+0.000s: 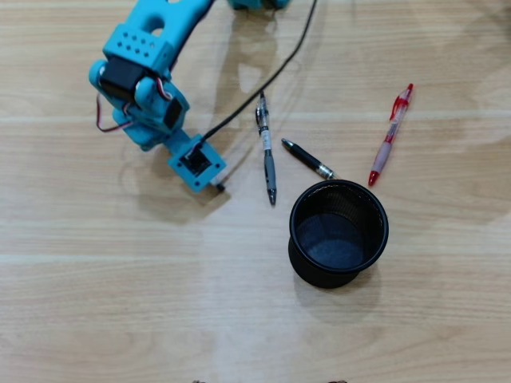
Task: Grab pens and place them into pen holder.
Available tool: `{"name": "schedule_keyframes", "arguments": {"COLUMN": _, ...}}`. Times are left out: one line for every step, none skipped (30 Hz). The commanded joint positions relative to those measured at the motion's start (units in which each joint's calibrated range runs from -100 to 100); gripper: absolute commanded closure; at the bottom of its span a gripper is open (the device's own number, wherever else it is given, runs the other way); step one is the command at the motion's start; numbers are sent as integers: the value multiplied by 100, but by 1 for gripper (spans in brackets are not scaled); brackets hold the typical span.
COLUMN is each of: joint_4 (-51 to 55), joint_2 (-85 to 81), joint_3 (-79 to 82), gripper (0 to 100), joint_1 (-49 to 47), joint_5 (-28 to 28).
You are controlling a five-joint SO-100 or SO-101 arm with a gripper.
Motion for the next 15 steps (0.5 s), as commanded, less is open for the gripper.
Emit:
{"name": "schedule_keyframes", "arguments": {"joint_4": -111, "joint_2": -1785, "joint_3": -190, "gripper": 98, "joint_1": -65, "joint_5": -223}}
{"name": "schedule_keyframes", "arguments": {"joint_4": -394, "joint_2": -2283, "joint_3": -126, "gripper": 98, "joint_1": -170, "joint_5": -416}}
{"name": "schedule_keyframes", "arguments": {"joint_4": -781, "joint_2": -2782, "joint_3": -45, "gripper": 98, "joint_1": -307, "joint_5": -678}}
{"name": "schedule_keyframes", "arguments": {"joint_4": -1374, "joint_2": -3247, "joint_3": 136, "gripper": 98, "joint_1": -509, "joint_5": -918}}
{"name": "schedule_keyframes", "arguments": {"joint_4": -2182, "joint_2": -3687, "joint_3": 489, "gripper": 98, "joint_1": -743, "joint_5": -1122}}
{"name": "schedule_keyframes", "arguments": {"joint_4": -3127, "joint_2": -4143, "joint_3": 1023, "gripper": 98, "joint_1": -985, "joint_5": -1331}}
{"name": "schedule_keyframes", "arguments": {"joint_4": -4245, "joint_2": -4557, "joint_3": 1684, "gripper": 98, "joint_1": -1283, "joint_5": -1498}}
{"name": "schedule_keyframes", "arguments": {"joint_4": -5422, "joint_2": -4938, "joint_3": 2472, "gripper": 98, "joint_1": -1622, "joint_5": -1702}}
{"name": "schedule_keyframes", "arguments": {"joint_4": -6737, "joint_2": -5276, "joint_3": 3359, "gripper": 98, "joint_1": -1953, "joint_5": -1964}}
{"name": "schedule_keyframes", "arguments": {"joint_4": -8035, "joint_2": -5521, "joint_3": 4256, "gripper": 98, "joint_1": -2243, "joint_5": -2277}}
{"name": "schedule_keyframes", "arguments": {"joint_4": -9316, "joint_2": -5639, "joint_3": 5134, "gripper": 98, "joint_1": -2477, "joint_5": -2659}}
{"name": "schedule_keyframes", "arguments": {"joint_4": -10467, "joint_2": -5622, "joint_3": 5849, "gripper": 98, "joint_1": -2686, "joint_5": -3014}}
{"name": "schedule_keyframes", "arguments": {"joint_4": -11241, "joint_2": -5496, "joint_3": 6338, "gripper": 98, "joint_1": -2840, "joint_5": -3317}}
{"name": "schedule_keyframes", "arguments": {"joint_4": -11516, "joint_2": -5293, "joint_3": 6537, "gripper": 98, "joint_1": -2969, "joint_5": -3474}}
{"name": "schedule_keyframes", "arguments": {"joint_4": -11507, "joint_2": -5056, "joint_3": 6465, "gripper": 98, "joint_1": -3057, "joint_5": -3500}}
